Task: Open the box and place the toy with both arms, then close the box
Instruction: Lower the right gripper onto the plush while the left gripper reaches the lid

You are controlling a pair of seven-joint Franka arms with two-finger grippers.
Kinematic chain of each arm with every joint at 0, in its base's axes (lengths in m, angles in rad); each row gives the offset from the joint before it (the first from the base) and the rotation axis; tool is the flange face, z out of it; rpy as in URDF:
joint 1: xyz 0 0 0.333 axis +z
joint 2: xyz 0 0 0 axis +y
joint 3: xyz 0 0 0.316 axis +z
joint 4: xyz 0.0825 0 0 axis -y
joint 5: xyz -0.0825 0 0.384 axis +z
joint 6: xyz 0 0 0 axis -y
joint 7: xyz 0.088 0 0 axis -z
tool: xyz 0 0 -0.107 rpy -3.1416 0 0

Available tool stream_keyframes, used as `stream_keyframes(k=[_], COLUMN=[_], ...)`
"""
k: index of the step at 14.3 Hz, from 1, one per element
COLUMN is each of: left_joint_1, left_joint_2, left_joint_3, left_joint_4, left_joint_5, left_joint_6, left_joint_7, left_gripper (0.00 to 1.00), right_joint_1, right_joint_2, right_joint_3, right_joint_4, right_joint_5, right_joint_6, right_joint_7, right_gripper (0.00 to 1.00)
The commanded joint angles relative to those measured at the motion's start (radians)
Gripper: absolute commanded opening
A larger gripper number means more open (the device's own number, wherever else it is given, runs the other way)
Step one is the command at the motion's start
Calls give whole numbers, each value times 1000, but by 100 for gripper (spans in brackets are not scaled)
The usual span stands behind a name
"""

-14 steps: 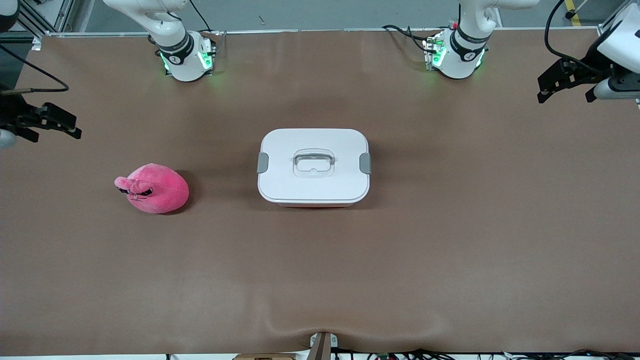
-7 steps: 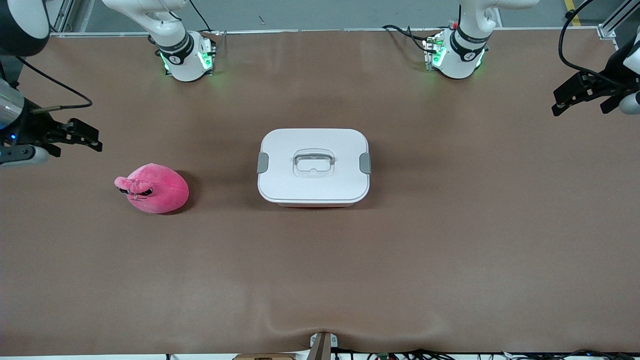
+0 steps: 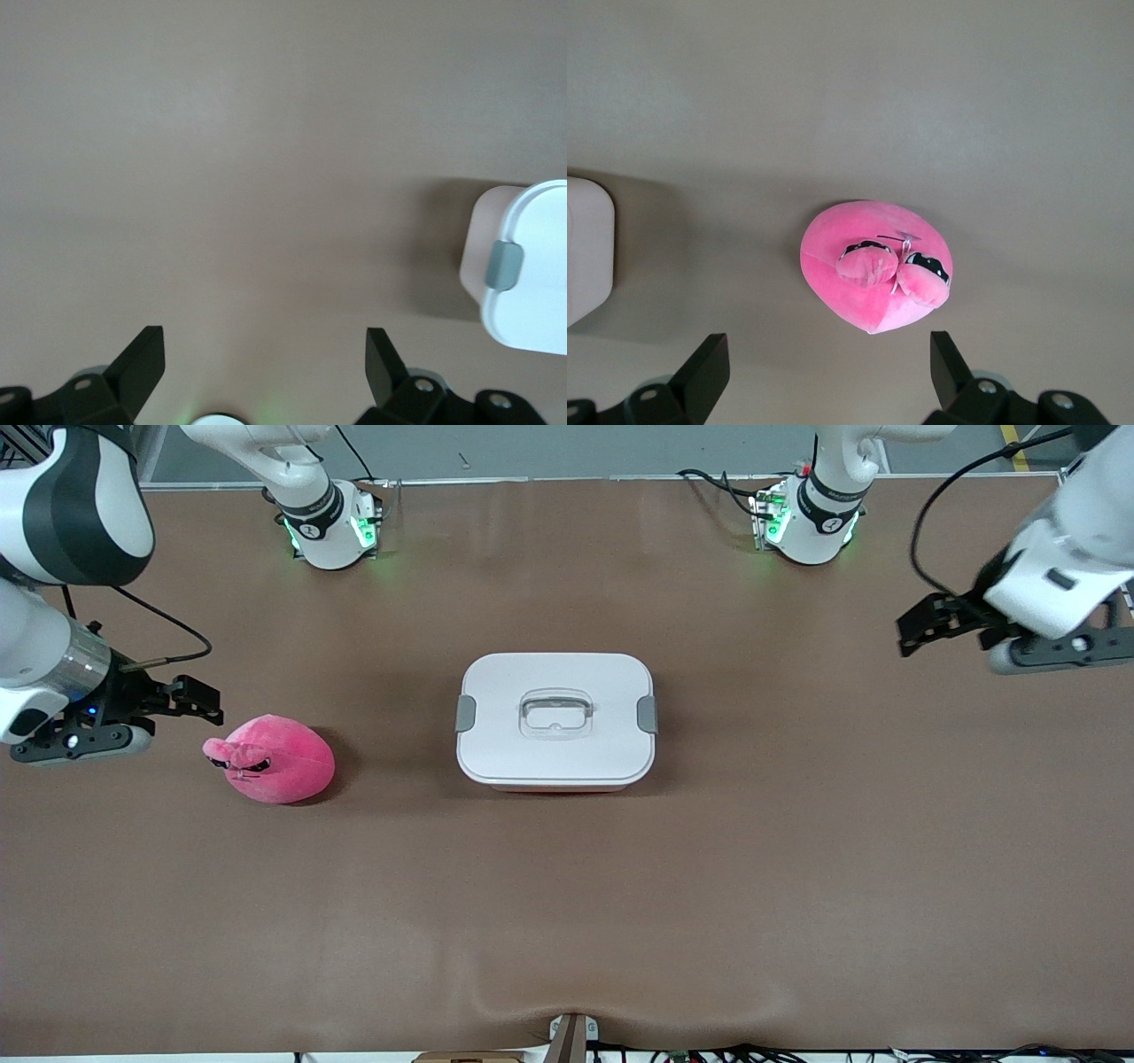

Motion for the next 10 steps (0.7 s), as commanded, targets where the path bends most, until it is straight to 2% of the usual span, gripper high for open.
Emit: stream_keyframes(k=[1,6,10], left_joint_1=[2,0,-84], left_joint_2=[43,109,129], left_joint_3=[-35,-42,-58], left_joint_4=[34,40,25], left_joint_5=[-9,-32,-34], left_joint_6=[-13,-14,7], left_joint_7=[-71,-80,-318], left_gripper=[100,100,100], right_joint_1=[0,17,17], right_joint_2=[-19,22,73], right_joint_3=[-3,-3,-5], right_joint_4=[-15,-96,-101], right_joint_5=[13,13,8], right_joint_6=[-1,62,88], right_joint_7=[-6,-6,-9], right_gripper=[100,100,100])
